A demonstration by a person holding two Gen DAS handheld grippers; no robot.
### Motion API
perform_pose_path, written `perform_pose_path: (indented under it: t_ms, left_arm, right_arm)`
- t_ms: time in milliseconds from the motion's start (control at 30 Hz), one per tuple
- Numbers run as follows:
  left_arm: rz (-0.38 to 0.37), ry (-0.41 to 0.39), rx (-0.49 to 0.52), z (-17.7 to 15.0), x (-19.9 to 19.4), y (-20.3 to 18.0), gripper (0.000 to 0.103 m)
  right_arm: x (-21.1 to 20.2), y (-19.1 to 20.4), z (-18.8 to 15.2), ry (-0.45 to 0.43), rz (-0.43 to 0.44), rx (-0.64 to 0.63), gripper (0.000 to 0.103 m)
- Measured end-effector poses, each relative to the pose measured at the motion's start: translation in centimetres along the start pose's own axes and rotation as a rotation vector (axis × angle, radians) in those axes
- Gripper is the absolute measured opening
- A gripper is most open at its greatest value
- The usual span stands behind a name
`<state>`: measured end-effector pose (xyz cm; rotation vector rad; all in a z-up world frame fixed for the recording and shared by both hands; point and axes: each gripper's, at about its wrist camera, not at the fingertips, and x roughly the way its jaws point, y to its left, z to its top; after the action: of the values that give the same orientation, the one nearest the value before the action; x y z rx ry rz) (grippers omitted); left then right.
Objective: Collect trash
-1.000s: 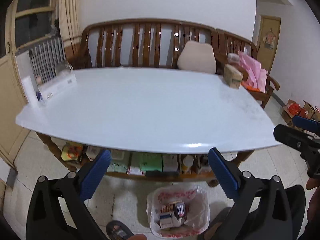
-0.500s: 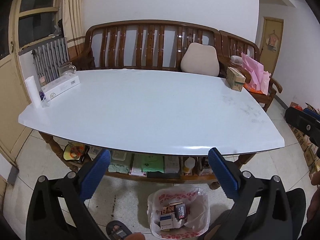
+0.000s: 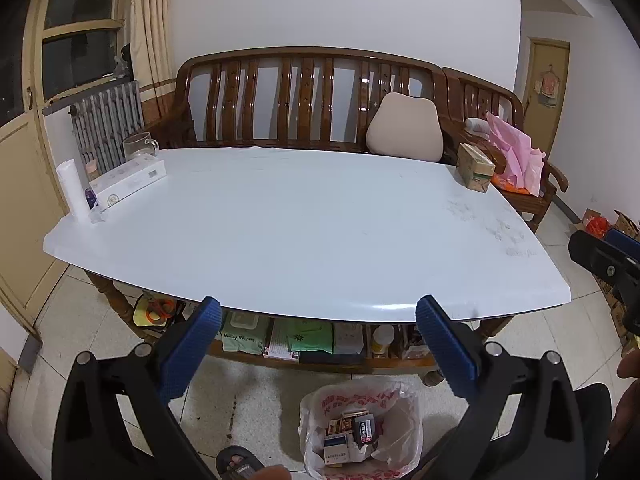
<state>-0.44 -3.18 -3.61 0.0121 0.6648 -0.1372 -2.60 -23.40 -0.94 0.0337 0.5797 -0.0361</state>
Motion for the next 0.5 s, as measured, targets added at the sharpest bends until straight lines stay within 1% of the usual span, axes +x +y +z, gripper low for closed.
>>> perform_pose_path:
  t_ms: [500]
  left_arm:
    - [0.000,-0.005,-0.012,0.25,-0.17,0.11,0.095]
  right_arm:
    - [-0.10,0.60,0.15,-0.005,0.001,-0.017,0.096]
